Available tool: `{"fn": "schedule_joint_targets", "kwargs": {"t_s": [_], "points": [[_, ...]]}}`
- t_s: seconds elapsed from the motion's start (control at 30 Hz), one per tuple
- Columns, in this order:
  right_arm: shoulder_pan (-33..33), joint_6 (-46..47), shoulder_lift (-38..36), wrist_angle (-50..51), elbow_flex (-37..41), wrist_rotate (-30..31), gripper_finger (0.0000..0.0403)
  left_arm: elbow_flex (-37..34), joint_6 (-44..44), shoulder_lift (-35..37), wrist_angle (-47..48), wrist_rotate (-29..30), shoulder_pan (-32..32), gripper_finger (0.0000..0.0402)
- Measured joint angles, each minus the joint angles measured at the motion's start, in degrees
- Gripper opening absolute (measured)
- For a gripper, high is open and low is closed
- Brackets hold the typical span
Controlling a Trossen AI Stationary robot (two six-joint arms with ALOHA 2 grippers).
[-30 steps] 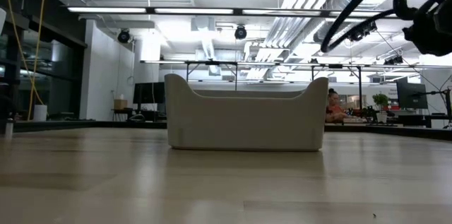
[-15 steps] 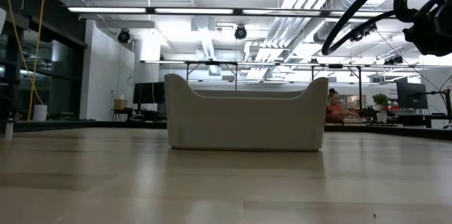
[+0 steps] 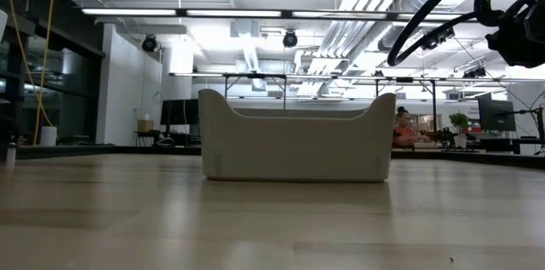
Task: Pick and place medicine bottles into bin by pill shape (circle, oval)
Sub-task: Put the orange capsule bottle into the blue bin
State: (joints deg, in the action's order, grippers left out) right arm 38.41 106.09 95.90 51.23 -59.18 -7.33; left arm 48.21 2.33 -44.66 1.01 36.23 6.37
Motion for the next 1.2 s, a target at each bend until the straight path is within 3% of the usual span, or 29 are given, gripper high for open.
{"fn": "schedule_joint_targets", "kwargs": {"t_s": [0.87, 1.2], "points": [[0.0, 0.43, -1.27, -0.25, -0.04, 0.03, 0.0195, 0.0, -0.01, 0.0, 0.47, 0.0, -0.02, 0.0273], [-0.04, 0.95, -7.3, 1.19, -0.07, 4.42, 0.0188, 0.0, 0.0, 0.0, 0.49, 0.0, 0.0, 0.0273]]}}
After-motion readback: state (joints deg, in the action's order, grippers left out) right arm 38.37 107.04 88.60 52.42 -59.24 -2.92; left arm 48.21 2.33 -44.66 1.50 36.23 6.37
